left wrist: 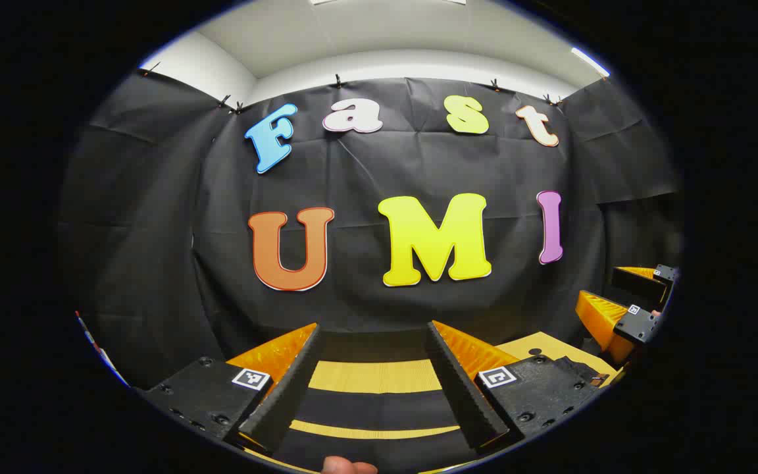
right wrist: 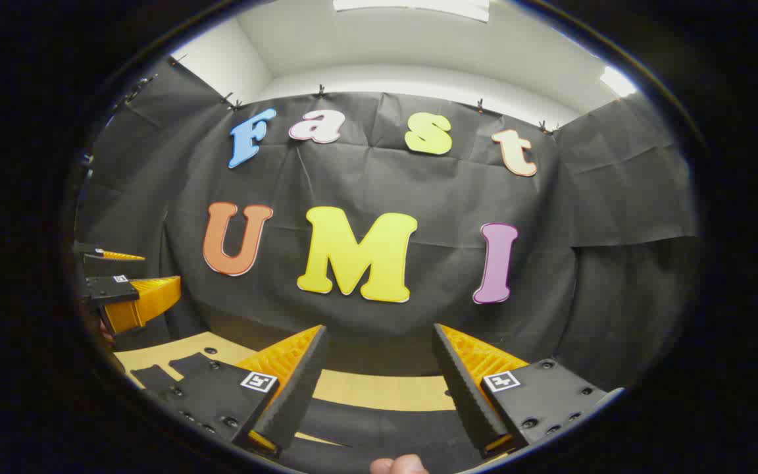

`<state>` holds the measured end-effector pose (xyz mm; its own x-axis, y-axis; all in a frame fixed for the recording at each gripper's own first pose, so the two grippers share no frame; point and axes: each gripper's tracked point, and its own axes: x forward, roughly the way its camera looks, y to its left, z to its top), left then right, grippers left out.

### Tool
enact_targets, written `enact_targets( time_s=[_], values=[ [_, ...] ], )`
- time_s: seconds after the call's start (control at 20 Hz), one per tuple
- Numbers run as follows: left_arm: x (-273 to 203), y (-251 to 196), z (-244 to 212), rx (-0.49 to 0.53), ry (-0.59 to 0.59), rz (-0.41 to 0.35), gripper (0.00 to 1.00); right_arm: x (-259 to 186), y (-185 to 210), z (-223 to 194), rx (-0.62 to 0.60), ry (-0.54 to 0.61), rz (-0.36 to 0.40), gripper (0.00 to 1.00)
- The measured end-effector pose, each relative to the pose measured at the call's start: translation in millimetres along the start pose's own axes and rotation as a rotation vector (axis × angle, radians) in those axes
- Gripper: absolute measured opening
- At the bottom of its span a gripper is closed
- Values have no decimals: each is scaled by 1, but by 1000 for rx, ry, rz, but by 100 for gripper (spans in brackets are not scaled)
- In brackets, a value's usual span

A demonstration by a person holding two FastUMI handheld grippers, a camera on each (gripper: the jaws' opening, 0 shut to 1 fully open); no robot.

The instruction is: Grasp the waist and the cuffs of the jeans and fold them to make the two legs overlap; first hold the waist and fold one-third of the jeans toward the cuffs, then hold the cuffs and fold the remaining one-third in the same direction to finish folding.

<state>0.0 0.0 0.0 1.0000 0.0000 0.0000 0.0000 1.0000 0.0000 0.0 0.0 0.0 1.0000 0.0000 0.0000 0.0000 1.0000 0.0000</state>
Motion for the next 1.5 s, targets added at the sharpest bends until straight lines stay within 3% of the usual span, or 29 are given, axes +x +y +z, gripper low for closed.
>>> enact_targets(
  time_s=[0.4, 1.1, 1.35, 1.5],
  values=[
    [5, 3, -1, -29, -15, 8, 99, 4, -3, 0, -8, -1, 2, 98],
    [19, -12, -10, -25, 4, -47, 99, 13, -36, -13, -5, 22, -38, 98],
    [24, 6, -29, -31, 47, -26, 99, 18, -65, -32, -4, 73, -59, 98],
    [23, 43, -58, -51, 118, 39, 99, 18, -97, -61, 3, 158, -60, 98]
  ],
)
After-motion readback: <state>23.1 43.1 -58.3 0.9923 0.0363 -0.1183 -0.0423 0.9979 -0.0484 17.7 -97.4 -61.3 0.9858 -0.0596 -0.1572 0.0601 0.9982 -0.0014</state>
